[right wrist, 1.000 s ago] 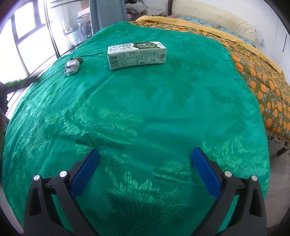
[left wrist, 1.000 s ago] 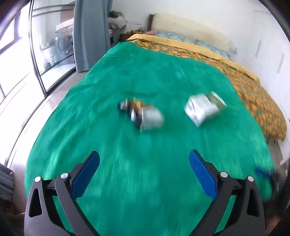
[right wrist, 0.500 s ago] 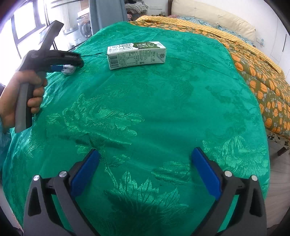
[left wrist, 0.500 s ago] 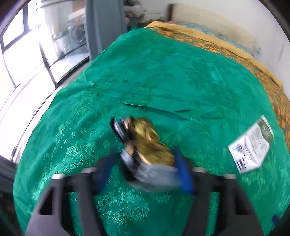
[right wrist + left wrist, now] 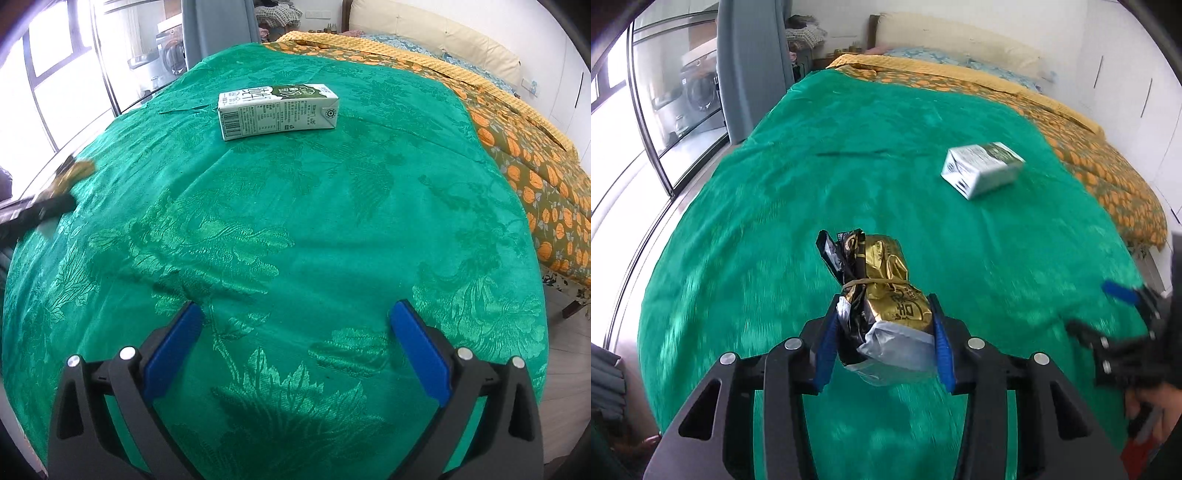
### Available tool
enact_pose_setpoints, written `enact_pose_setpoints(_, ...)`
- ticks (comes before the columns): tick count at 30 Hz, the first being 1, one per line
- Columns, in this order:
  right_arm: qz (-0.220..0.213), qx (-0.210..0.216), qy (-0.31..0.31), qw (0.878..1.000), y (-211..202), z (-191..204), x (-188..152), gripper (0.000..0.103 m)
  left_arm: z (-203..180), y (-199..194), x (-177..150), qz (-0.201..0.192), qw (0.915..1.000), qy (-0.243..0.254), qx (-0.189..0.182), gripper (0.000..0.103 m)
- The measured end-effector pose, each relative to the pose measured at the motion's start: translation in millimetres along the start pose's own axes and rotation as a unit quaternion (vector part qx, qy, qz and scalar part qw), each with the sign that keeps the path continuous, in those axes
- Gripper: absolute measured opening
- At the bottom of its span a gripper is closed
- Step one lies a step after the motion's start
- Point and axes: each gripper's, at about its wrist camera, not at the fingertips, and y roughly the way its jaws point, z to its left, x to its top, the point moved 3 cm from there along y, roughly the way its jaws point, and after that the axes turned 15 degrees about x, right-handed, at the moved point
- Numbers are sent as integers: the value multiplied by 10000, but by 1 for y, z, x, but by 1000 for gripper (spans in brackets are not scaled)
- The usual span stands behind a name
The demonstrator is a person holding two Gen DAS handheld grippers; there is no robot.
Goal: Collect trash
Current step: 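Grasp the gold-wrapped bundle with the left tool while the right tool grasps the milk carton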
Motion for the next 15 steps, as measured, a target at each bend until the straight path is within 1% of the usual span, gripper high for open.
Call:
enact_pose_setpoints(5,-2,7,5,10000,-1,-1,0,98,-8,0,-14,-52,10000,29,11,47)
enact_pose_setpoints(6,-2,8,5,10000,-1,-1,0,98,-10,1,-14,-65,10000,35,23,51)
enact_pose_setpoints(7,-2,10,6,10000,-1,-1,0,98,-10,3,-15,-75,10000,47,32,59)
enact_pose_setpoints(8,-3,15,10,10000,0,-1,0,98,-12,6,-17,-66,9999,86,45,64)
enact_pose_setpoints(10,-3,18,13,10000,-1,-1,0,98,-16,10,-23,-8,9998,190,114,80)
enact_pose_setpoints(13,-4,17,11,10000,-1,-1,0,98,-19,17,-27,81,9993,300,229,92)
enact_pose_setpoints(15,-7,23,17,10000,-1,-2,0,98,-21,19,-28,139,9991,326,234,95)
